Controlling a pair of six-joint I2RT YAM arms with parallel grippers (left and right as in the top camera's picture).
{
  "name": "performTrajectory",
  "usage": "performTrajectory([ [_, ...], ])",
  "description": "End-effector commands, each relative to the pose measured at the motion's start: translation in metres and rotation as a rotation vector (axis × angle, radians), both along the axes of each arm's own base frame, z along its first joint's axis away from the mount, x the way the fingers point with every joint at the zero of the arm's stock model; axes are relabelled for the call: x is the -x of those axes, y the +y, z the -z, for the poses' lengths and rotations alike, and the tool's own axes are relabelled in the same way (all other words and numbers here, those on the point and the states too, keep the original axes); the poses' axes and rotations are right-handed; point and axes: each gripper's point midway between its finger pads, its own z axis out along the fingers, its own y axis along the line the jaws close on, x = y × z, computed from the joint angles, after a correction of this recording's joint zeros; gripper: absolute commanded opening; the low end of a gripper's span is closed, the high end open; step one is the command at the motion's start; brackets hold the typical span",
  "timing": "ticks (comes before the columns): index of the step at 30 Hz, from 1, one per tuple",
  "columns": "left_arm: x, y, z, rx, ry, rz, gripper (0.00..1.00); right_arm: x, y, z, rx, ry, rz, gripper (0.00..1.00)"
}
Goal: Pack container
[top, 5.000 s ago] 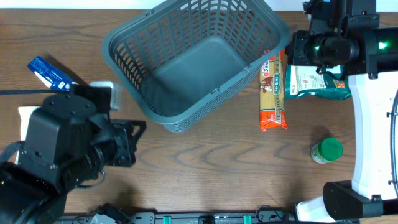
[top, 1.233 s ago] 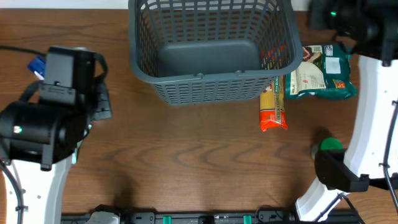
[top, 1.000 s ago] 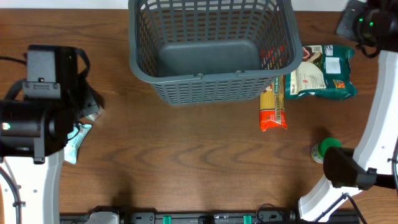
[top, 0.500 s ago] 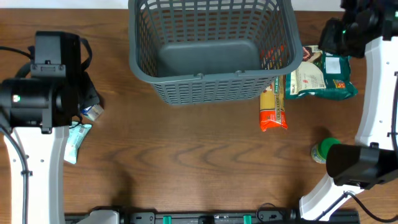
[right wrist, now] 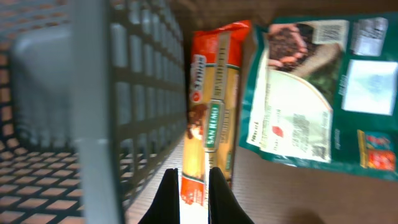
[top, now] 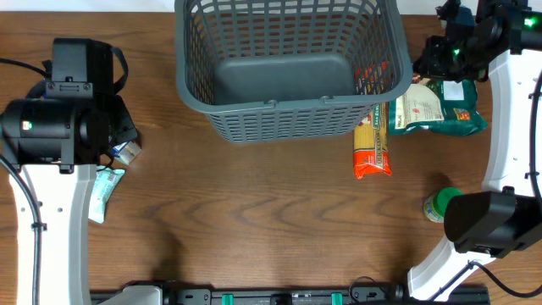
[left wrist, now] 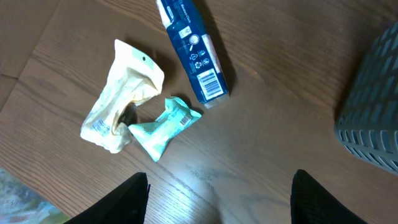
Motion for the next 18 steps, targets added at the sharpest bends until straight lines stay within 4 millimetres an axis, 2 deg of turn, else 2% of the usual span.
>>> performTrajectory([
  [1, 0.0, 0.003, 0.0, -0.015, 0.007, -0.001, 0.55, 0.0, 0.015, -0.004, -0.054, -0.031, -0.107, 0.01],
  [7, 0.0, 0.003, 0.0, -0.015, 0.007, -0.001, 0.56, 0.003, 0.033, -0.009, -0.11, -0.06, -0.22, 0.01],
  [18, 0.0, 0.003, 0.0, -0.015, 0.007, -0.001, 0.56, 0.007, 0.057, -0.008, -0.1, -0.065, -0.317, 0.01],
])
